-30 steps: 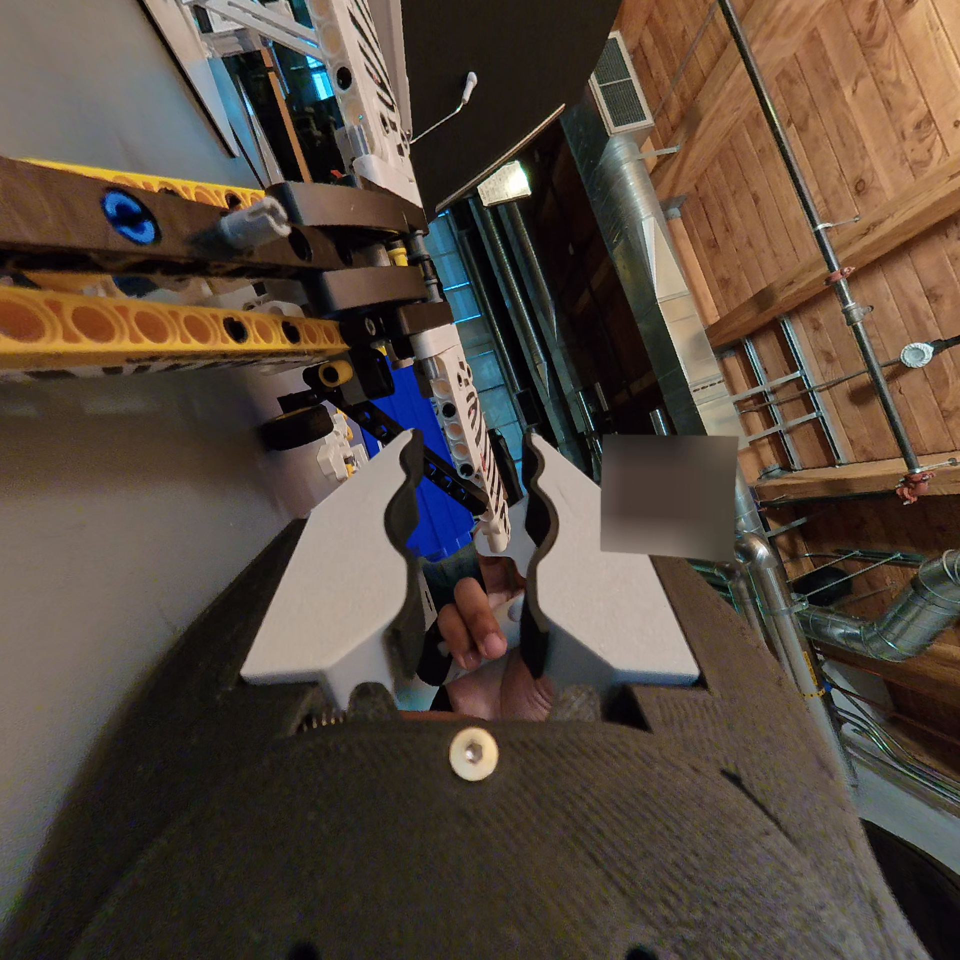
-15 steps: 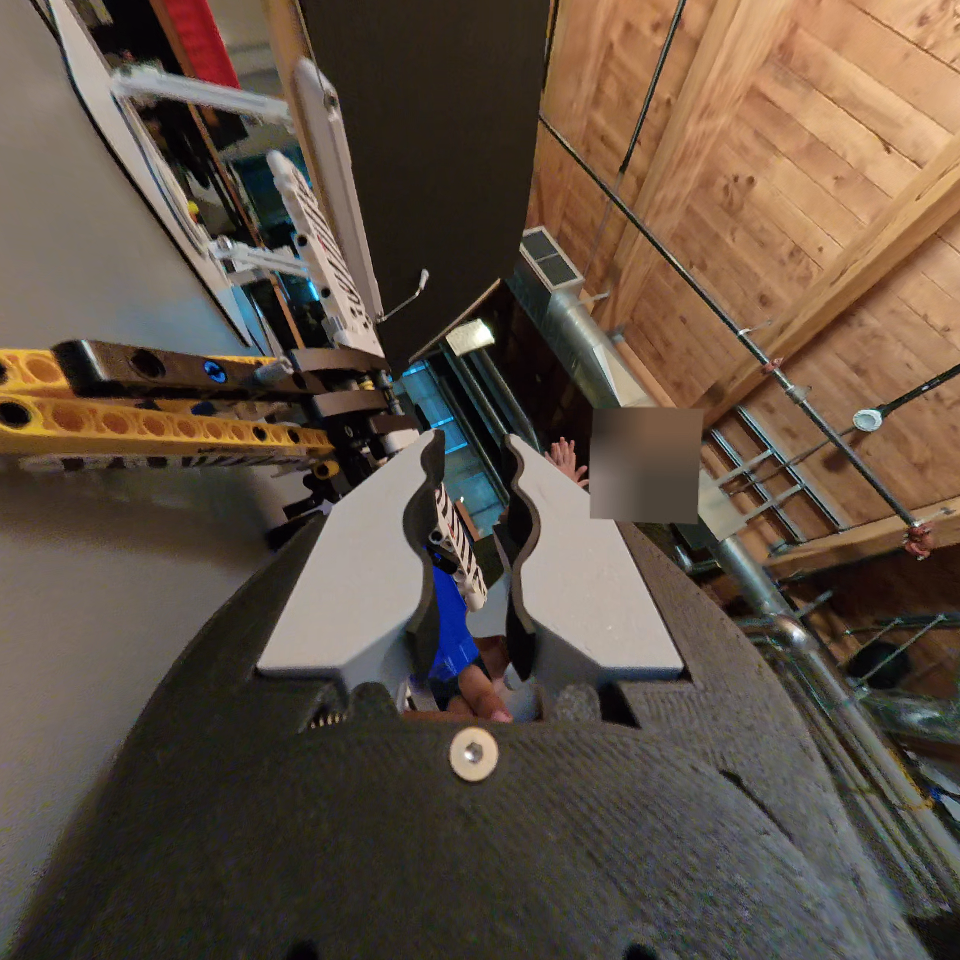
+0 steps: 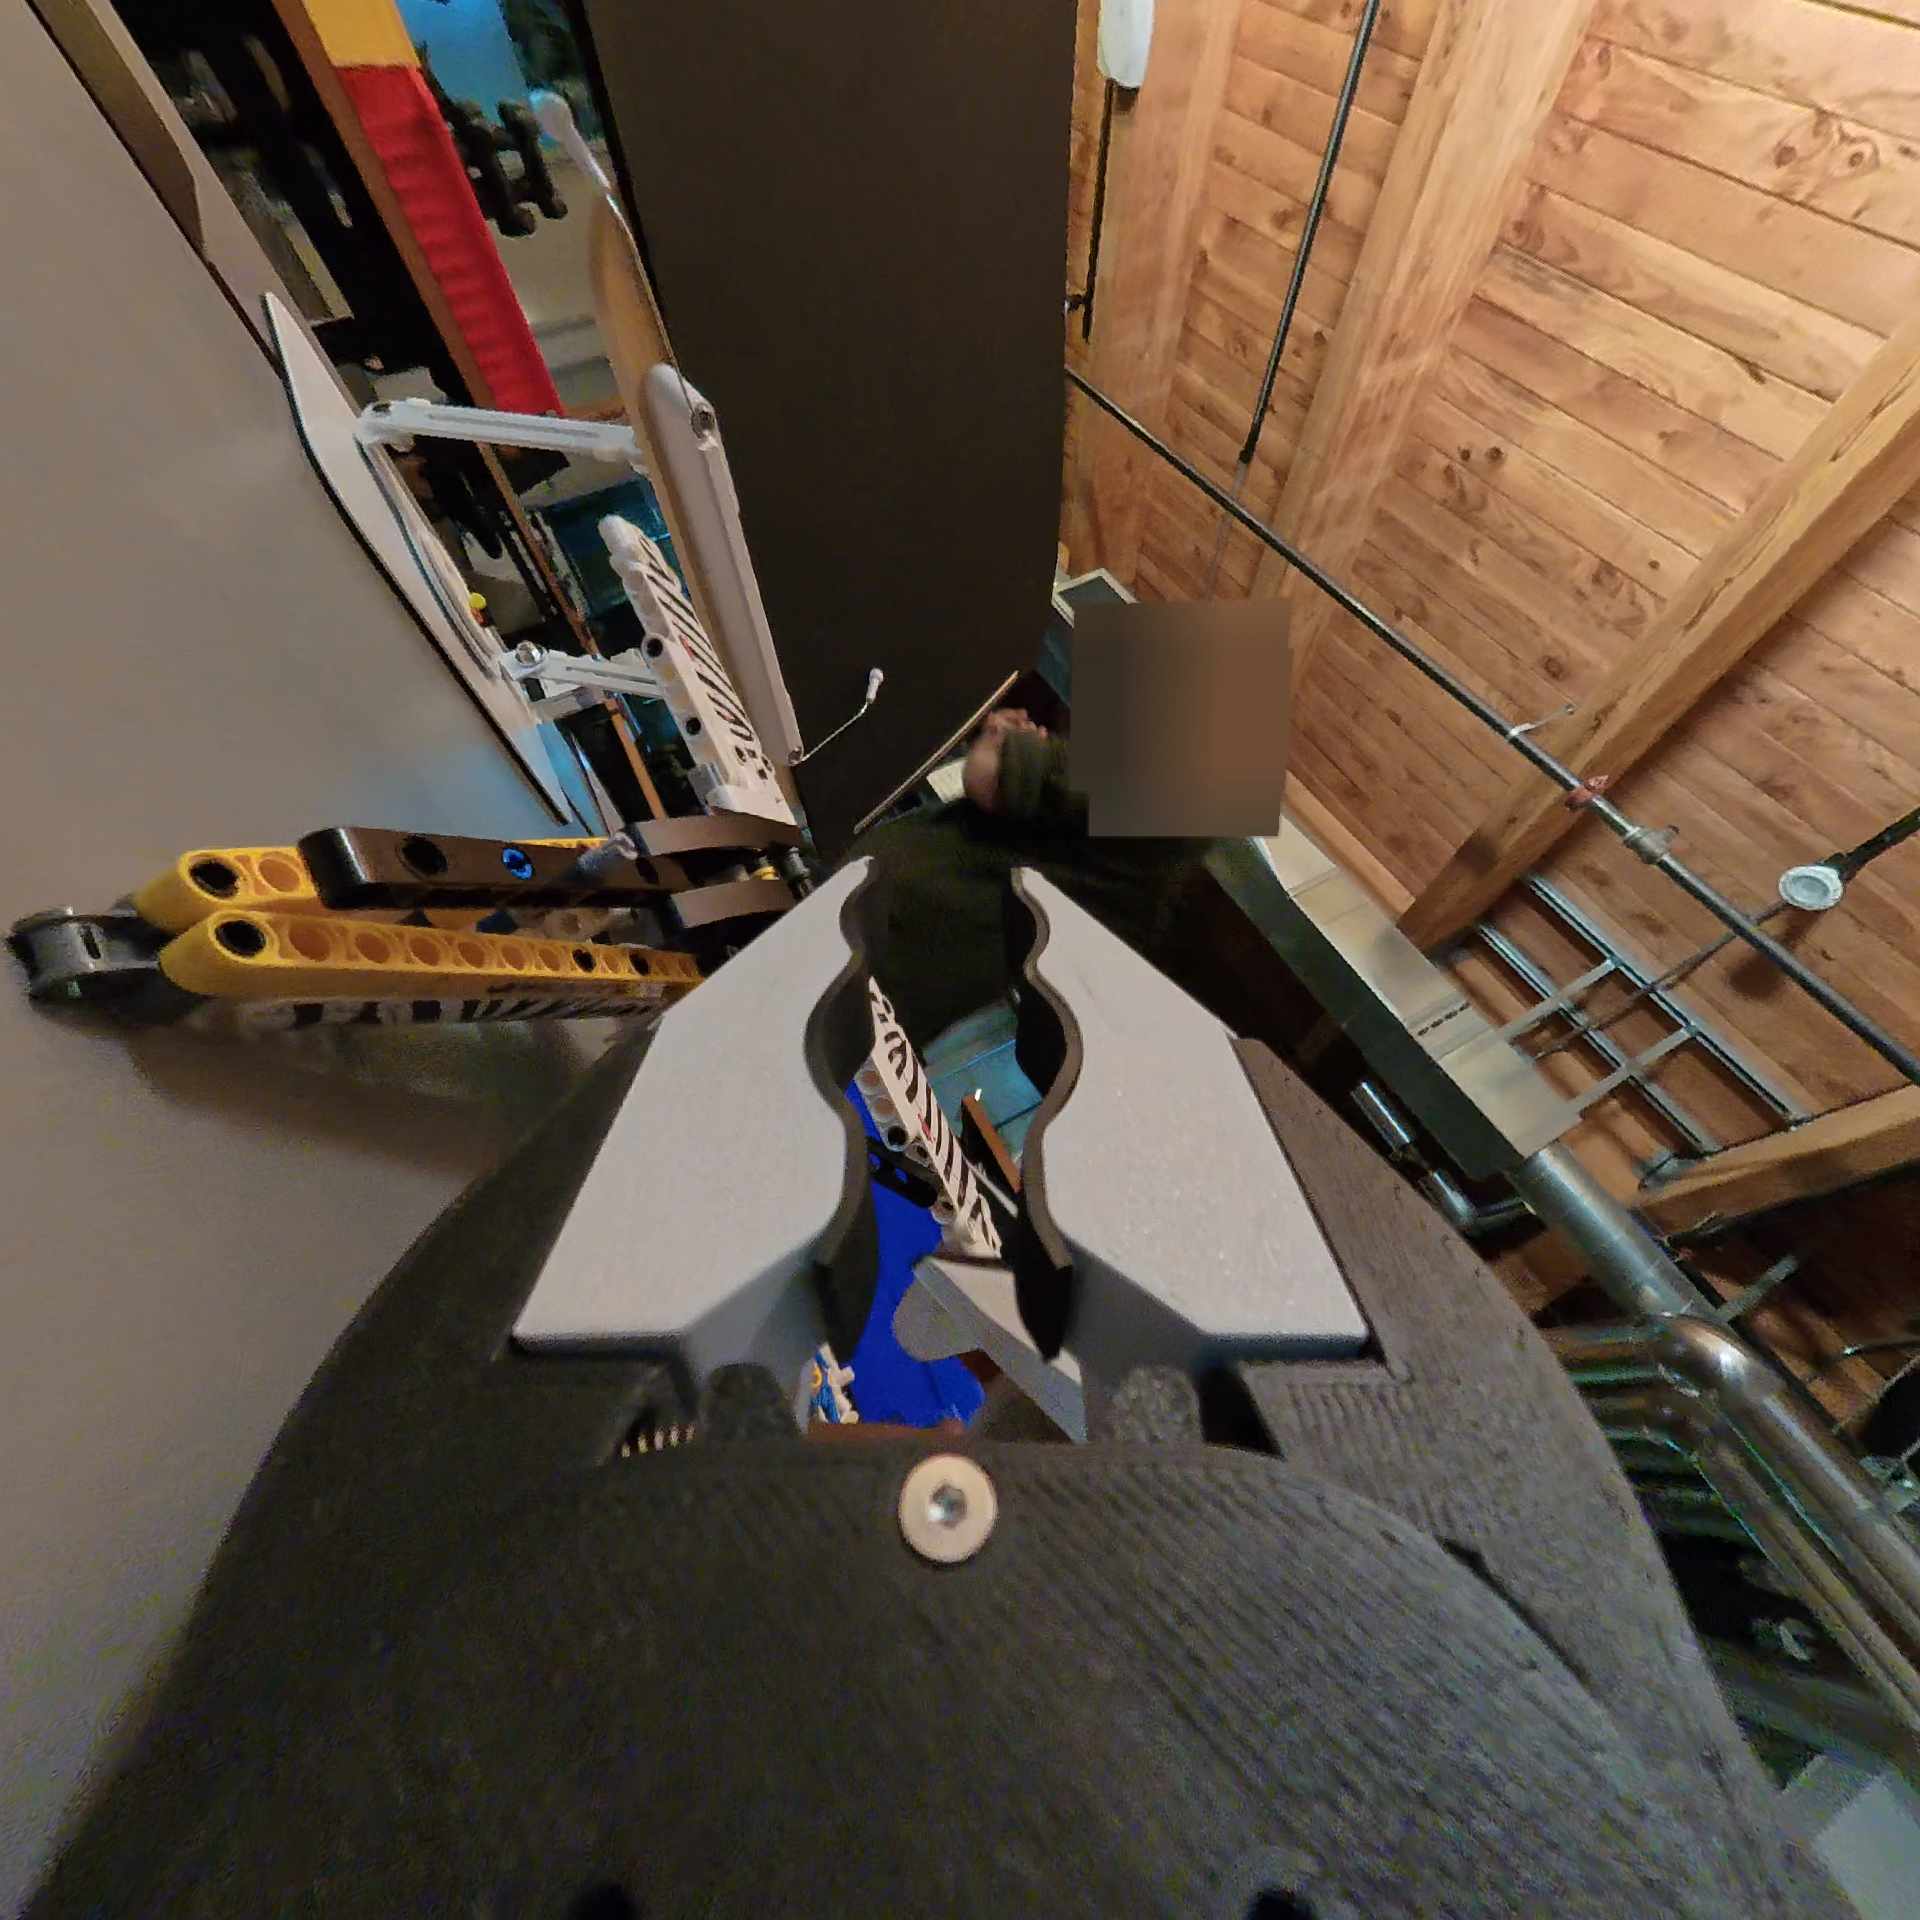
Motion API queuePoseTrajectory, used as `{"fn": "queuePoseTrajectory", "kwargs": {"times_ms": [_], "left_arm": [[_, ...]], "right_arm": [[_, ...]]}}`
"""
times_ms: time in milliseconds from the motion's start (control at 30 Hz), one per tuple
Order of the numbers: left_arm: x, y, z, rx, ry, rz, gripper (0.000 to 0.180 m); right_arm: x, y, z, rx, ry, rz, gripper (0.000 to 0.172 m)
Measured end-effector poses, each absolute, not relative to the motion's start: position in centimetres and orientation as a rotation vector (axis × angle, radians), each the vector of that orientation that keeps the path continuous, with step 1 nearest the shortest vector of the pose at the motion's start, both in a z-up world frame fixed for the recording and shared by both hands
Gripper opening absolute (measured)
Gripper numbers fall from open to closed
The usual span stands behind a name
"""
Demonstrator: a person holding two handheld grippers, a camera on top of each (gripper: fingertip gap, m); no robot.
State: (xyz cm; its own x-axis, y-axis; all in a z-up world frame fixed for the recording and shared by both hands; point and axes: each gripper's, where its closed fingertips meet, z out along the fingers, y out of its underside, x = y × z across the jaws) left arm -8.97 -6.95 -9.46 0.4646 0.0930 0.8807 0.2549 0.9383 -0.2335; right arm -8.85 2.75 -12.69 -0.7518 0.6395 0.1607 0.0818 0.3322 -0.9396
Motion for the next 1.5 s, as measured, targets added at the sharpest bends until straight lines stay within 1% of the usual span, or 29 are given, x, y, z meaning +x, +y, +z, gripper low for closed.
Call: {"fn": "queuePoseTrajectory", "kwargs": {"times_ms": [33, 67, 133, 167, 300, 500, 700, 800, 867, 933, 1000, 1067, 1133, 1233, 1300, 1400, 1467, 1500], "left_arm": [[-9.0, -6.8, -9.5, -0.367, -1.09, -0.105, 0.02], [-9.0, -6.7, -9.5, -0.372, -1.092, -0.103, 0.02], [-9.0, -6.8, -9.5, -0.371, -1.091, -0.101, 0.02], [-9.0, -6.8, -9.5, -0.369, -1.091, -0.102, 0.02], [-9.0, -6.7, -9.5, -0.375, -1.093, -0.102, 0.02], [-9.0, -6.6, -9.4, -0.382, -1.091, -0.095, 0.021], [-8.5, -6.8, -8.9, -0.407, -1.075, -0.034, 0.02], [-7.5, -7.4, -7.0, -0.402, -0.988, 0.014, 0.03], [-7.4, -7.9, -6.5, -0.465, -1.001, 0.068, 0.031], [-8.1, -8.7, -6.9, -0.593, -1.079, 0.134, 0.027], [-8.7, -9.7, -7.4, -0.71, -1.137, 0.156, 0.028], [-9.2, -9.6, -9.0, -0.847, -1.203, 0.083, 0.031], [-9.4, -8.6, -11.5, -0.976, -1.269, -0.037, 0.039], [-9.6, -8.1, -12.8, -0.927, -1.291, -0.157, 0.039], [-9.9, -7.9, -12.9, -0.896, -1.289, -0.166, 0.038], [-10.0, -7.0, -13.9, -0.973, -1.314, -0.151, 0.042], [-10.0, -6.2, -14.4, -1.023, -1.321, -0.164, 0.047], [-9.9, -5.9, -14.5, -1.035, -1.319, -0.171, 0.048]], "right_arm": [[-9.2, 3.0, -12.7, -0.6, -2.07, 1.37, 0.051], [-9.3, 3.0, -12.5, -0.558, -2.064, 1.325, 0.045], [-9.3, 3.0, -12.0, -0.489, -2.044, 1.268, 0.028], [-9.3, 3.0, -11.7, -0.461, -2.027, 1.242, 0.027], [-9.4, 3.1, -11.5, -0.397, -2.018, 1.161, 0.027], [-9.0, 2.8, -10.7, -0.41, -2.036, 1.235, 0.025], [-8.8, 2.8, -10.3, -0.365, -2.022, 1.205, 0.024], [-9.1, 3.5, -10.6, -0.412, -2.043, 1.231, 0.024], [-9.2, 4.3, -11.0, -0.475, -2.073, 1.254, 0.024], [-9.3, 5.2, -11.5, -0.559, -2.108, 1.289, 0.024], [-9.4, 6.0, -12.1, -0.646, -2.126, 1.337, 0.024], [-9.8, 6.8, -12.6, -0.738, -2.139, 1.378, 0.024], [-10.3, 7.4, -12.8, -0.828, -2.141, 1.425, 0.024], [-10.2, 7.2, -12.7, -0.912, -2.179, 1.537, 0.023], [-9.9, 6.9, -12.5, -0.932, -2.191, 1.607, 0.022], [-9.9, 6.7, -12.3, -0.948, -2.188, 1.658, 0.023], [-10.0, 6.5, -12.1, -0.942, -2.183, 1.67, 0.03], [-10.1, 6.4, -11.9, -0.94, -2.178, 1.677, 0.039]]}}
